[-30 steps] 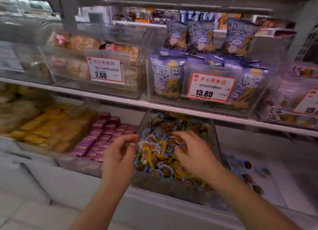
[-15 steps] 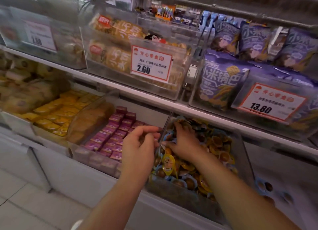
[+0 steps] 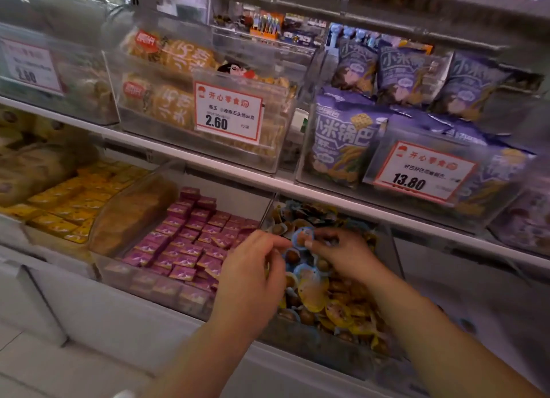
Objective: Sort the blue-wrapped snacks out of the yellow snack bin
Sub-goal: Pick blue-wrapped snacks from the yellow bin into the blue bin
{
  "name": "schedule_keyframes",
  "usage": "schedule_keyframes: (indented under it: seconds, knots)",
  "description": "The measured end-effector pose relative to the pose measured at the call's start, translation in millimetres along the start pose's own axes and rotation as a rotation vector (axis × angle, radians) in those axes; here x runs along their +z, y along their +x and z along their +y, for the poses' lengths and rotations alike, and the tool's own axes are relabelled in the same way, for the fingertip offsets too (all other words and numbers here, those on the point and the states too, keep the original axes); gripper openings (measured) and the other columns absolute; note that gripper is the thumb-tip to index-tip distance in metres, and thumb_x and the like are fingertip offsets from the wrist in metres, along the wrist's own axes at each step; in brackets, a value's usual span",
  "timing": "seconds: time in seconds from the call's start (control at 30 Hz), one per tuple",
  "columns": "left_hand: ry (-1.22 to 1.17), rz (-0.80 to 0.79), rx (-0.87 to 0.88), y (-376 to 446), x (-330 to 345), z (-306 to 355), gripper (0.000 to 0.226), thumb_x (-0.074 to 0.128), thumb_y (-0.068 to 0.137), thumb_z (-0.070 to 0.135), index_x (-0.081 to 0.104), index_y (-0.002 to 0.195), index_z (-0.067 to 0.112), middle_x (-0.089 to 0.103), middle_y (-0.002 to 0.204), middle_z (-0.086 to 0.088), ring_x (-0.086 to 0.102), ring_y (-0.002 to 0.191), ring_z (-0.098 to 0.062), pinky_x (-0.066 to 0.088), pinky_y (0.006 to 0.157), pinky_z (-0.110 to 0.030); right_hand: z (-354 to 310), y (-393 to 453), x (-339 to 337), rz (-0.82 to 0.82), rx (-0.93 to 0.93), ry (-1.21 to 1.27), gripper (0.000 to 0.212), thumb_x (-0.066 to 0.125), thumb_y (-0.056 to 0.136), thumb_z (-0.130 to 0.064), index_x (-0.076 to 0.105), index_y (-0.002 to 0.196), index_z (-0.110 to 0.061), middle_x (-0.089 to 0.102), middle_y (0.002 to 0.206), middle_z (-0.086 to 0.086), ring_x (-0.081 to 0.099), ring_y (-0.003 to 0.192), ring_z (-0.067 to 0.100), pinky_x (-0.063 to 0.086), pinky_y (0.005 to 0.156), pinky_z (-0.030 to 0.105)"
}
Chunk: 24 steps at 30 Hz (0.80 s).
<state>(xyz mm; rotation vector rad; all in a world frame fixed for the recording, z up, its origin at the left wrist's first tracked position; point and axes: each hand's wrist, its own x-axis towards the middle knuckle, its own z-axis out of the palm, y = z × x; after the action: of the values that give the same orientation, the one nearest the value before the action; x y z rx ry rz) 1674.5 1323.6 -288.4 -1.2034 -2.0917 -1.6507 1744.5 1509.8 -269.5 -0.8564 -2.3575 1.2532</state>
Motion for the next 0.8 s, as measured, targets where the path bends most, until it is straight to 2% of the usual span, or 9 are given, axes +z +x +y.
schedule_keyframes:
  seconds: [0.07,0.13,0.23,0.3,0.43,0.53,0.67,0.73,0.8]
  knots:
    - [0.040,-0.119,0.080,-3,12,5,0.023,0.047,0.093,0.025,0.065,0.107,0.025,0.057,0.102,0.018,0.057,0.089,0.001,0.045,0.074,-0.013,-1,-9,-12,0.046,0.197,0.277,0.013,0.070,0.091,-0.024,0.071,0.101,-0.017,0.070,0.096,0.009,0.069,0.076,0.019,0.045,0.045,0.019]
    - [0.086,-0.244,0.066,-7,25,6,0.030,0.044,0.095,0.036,0.059,0.119,0.029,0.053,0.120,0.015,0.056,0.102,-0.005,0.049,0.084,-0.025,-3,-16,-20,0.022,0.317,0.580,0.015,0.064,0.094,-0.017,0.070,0.104,-0.007,0.067,0.097,0.020,0.063,0.066,0.022,0.046,0.043,0.022]
    - [0.190,-0.404,0.034,-10,41,1,0.045,0.044,0.096,0.050,0.045,0.138,0.034,0.042,0.140,0.014,0.051,0.119,-0.013,0.045,0.097,-0.033,-8,-29,-30,0.008,0.394,0.893,0.022,0.057,0.097,-0.014,0.067,0.111,0.000,0.071,0.103,0.019,0.070,0.065,0.020,0.054,0.050,0.024]
    - [0.248,-0.474,0.039,-10,47,-1,0.052,0.043,0.095,0.057,0.039,0.143,0.036,0.038,0.146,0.013,0.049,0.124,-0.015,0.042,0.102,-0.035,-10,-39,-35,-0.008,0.391,0.985,0.024,0.052,0.099,-0.015,0.066,0.111,0.000,0.072,0.099,0.017,0.072,0.064,0.020,0.053,0.045,0.024]
    - [0.356,-0.540,0.114,-10,57,6,0.068,0.027,0.088,0.077,0.035,0.144,0.039,0.040,0.145,0.016,0.045,0.128,-0.013,0.032,0.112,-0.040,-5,-62,-43,0.102,0.263,0.822,0.023,0.060,0.096,-0.017,0.069,0.104,0.002,0.074,0.086,0.019,0.070,0.061,0.020,0.052,0.045,0.026]
    - [0.365,-0.611,0.165,-15,59,11,0.072,0.015,0.088,0.082,0.039,0.142,0.041,0.039,0.144,0.021,0.039,0.133,-0.006,0.025,0.116,-0.037,5,-76,-55,0.231,0.115,0.626,0.021,0.065,0.094,-0.021,0.070,0.106,-0.004,0.076,0.084,0.015,0.074,0.073,0.023,0.055,0.056,0.027]
    - [0.291,-0.630,0.217,-18,57,13,0.068,0.028,0.085,0.084,0.051,0.134,0.042,0.043,0.141,0.024,0.042,0.130,-0.002,0.036,0.111,-0.039,29,-84,-85,0.363,0.069,0.485,0.018,0.068,0.091,-0.024,0.073,0.099,-0.009,0.077,0.083,0.011,0.074,0.079,0.023,0.059,0.069,0.032]
    - [0.204,-0.611,0.188,-16,53,13,0.058,0.041,0.079,0.085,0.057,0.119,0.046,0.043,0.141,0.028,0.045,0.127,-0.001,0.043,0.104,-0.037,51,-85,-107,0.479,0.033,0.352,0.009,0.070,0.090,-0.021,0.073,0.091,-0.012,0.076,0.077,0.006,0.073,0.073,0.017,0.056,0.066,0.027]
    - [0.155,-0.620,0.157,-13,48,8,0.045,0.052,0.072,0.085,0.059,0.098,0.049,0.042,0.139,0.033,0.047,0.125,0.000,0.045,0.100,-0.034,77,-87,-125,0.531,0.051,0.220,0.007,0.069,0.091,-0.015,0.074,0.093,-0.010,0.075,0.077,0.003,0.069,0.071,0.011,0.053,0.063,0.023]
